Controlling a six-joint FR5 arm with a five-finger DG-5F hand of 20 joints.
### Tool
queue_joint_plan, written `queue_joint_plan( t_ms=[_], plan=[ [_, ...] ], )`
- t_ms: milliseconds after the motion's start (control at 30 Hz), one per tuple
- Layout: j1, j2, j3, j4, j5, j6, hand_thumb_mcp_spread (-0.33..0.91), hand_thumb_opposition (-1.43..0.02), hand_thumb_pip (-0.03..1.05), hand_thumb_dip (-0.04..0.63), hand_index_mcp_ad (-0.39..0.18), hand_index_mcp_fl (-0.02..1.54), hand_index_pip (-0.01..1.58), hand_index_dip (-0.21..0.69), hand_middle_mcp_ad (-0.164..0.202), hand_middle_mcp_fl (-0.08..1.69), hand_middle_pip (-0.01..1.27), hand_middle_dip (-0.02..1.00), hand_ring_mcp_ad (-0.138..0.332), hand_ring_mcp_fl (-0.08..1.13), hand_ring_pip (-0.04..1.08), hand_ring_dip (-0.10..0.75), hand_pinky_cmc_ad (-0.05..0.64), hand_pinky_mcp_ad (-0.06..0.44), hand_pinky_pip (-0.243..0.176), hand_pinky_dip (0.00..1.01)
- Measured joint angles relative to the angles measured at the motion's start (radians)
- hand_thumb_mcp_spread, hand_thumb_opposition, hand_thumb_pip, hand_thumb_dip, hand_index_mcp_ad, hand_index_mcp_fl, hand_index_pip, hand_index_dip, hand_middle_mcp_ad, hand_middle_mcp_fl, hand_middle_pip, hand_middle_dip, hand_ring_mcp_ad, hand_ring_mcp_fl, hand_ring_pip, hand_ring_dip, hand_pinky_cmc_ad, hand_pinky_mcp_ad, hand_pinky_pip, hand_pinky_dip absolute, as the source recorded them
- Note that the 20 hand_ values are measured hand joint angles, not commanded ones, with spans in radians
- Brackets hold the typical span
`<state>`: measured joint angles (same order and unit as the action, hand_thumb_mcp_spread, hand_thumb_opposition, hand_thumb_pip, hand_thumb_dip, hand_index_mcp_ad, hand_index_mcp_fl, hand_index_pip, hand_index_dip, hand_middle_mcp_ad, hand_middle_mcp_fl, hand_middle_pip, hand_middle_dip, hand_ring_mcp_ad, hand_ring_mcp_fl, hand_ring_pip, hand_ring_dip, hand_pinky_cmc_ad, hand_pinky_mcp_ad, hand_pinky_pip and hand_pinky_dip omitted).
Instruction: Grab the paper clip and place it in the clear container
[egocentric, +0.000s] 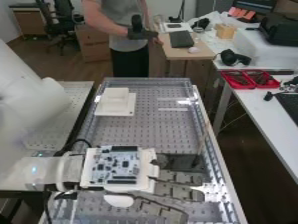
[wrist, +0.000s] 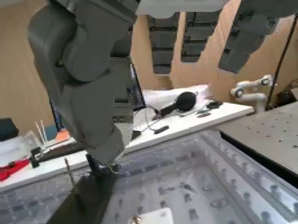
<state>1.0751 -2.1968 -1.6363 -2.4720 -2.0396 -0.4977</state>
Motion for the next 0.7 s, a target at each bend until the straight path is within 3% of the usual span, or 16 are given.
queue_joint_plan(
  t_ms=[367, 700],
  plan=[
    [0.062, 0.13, -0.11, 0.119, -0.015, 0.059, 0.5, -0.97, 0.57, 0.253, -0.237, 0.67, 1.35, 0.04, 0.077, 0.12, 0.13, 0.17, 0.101, 0.01, 0.1, 0.101, 0.332, 0.265, -0.012, 0.19],
    [0.167, 0.215, -0.168, 0.159, -0.018, 0.07, 0.5, -0.98, 0.57, 0.25, -0.237, 0.67, 1.35, 0.04, 0.077, 0.12, 0.13, 0.17, 0.101, 0.01, 0.1, 0.101, 0.333, 0.265, -0.012, 0.19]
  ],
)
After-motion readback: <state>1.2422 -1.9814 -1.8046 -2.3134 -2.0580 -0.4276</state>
